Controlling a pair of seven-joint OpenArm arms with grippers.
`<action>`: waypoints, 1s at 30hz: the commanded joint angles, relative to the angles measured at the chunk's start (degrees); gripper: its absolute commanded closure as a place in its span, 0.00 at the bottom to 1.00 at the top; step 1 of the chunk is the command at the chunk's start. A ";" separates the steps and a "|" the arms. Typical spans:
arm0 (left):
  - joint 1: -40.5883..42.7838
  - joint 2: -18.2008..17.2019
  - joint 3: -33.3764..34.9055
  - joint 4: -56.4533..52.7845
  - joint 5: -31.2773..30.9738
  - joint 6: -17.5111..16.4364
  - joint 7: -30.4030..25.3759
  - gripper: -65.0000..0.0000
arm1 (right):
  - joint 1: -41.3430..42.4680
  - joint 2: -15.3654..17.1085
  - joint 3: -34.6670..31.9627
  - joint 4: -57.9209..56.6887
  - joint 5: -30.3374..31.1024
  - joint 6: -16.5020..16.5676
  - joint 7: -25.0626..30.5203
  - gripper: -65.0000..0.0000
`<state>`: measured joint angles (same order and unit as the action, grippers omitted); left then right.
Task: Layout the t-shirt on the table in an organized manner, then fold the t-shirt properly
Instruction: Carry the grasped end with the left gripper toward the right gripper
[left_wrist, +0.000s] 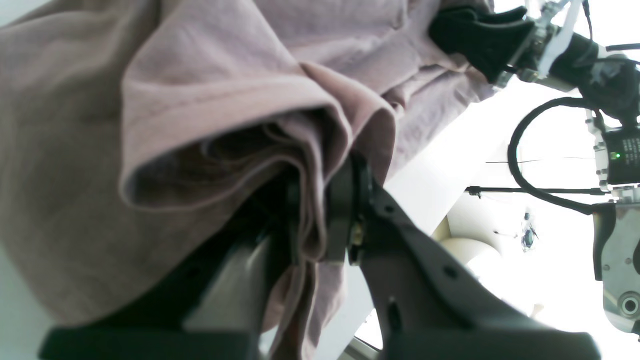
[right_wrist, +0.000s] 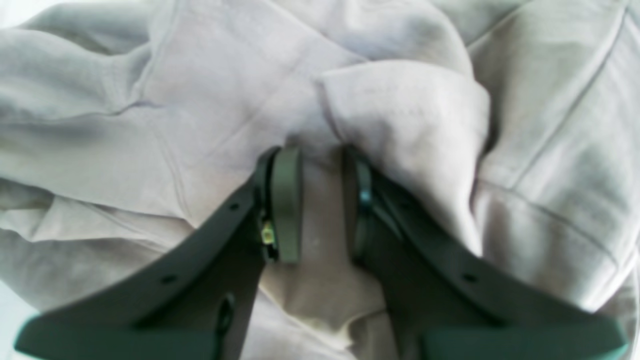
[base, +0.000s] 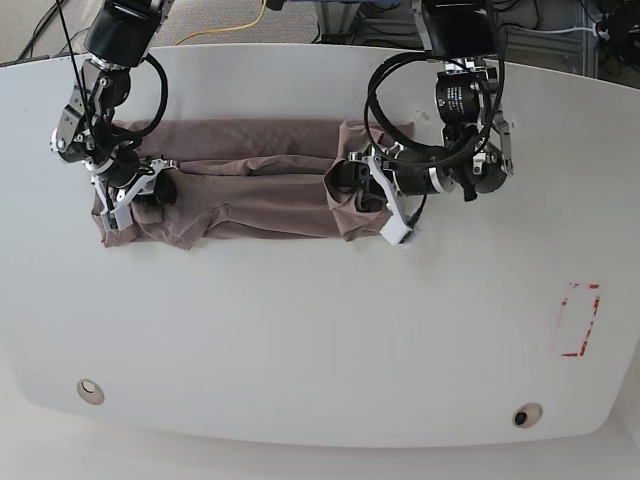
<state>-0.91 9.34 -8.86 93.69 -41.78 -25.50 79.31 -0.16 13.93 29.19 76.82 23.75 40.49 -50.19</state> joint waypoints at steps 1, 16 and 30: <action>-1.16 -0.34 0.38 0.86 0.07 -0.04 -0.93 0.94 | -0.06 0.18 -0.13 0.06 -2.25 -0.49 -2.86 0.80; -1.69 -0.34 5.39 -2.66 0.42 0.05 -5.51 0.91 | 0.21 0.18 -0.13 0.15 -2.17 -0.49 -2.86 0.80; -4.85 -0.34 8.64 -8.02 0.15 0.05 -9.37 0.90 | 0.03 -1.23 -0.13 0.15 -2.25 -0.49 -2.86 0.80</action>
<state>-4.29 8.84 -0.36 85.27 -40.27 -25.30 71.02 0.10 12.53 29.26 76.93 23.75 40.29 -50.09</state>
